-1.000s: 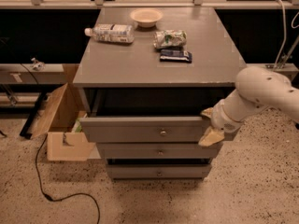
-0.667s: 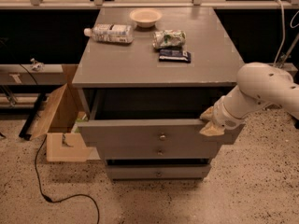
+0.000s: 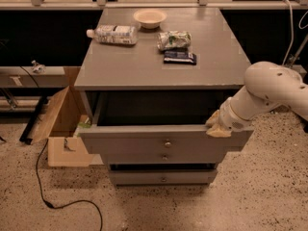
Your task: Open top drawer
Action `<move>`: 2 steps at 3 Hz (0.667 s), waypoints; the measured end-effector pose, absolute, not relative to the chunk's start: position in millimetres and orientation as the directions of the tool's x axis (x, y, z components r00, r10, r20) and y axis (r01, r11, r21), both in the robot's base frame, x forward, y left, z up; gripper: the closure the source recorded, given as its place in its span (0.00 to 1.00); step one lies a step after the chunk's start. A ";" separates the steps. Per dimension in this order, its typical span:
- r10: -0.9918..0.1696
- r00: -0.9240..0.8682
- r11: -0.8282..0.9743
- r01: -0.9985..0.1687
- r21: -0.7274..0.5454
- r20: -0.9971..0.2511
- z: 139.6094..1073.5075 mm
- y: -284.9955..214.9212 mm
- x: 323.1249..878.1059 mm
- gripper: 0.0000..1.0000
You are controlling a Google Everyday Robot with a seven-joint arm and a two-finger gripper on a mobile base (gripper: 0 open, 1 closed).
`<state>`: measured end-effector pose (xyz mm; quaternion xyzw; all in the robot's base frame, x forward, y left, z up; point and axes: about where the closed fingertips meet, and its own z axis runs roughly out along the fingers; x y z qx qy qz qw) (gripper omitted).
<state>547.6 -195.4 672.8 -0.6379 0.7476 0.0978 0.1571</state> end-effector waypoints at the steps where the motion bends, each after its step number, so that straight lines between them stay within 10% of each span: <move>1: -0.923 -0.137 0.167 -0.984 -0.054 -0.360 673.2 -195.4 547.8 0.69; 2: -0.923 -0.137 0.167 -0.984 -0.054 -0.360 673.2 -195.4 547.8 0.38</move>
Offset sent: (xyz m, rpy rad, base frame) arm 0.0003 0.0000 0.0004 0.0000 0.0000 0.0001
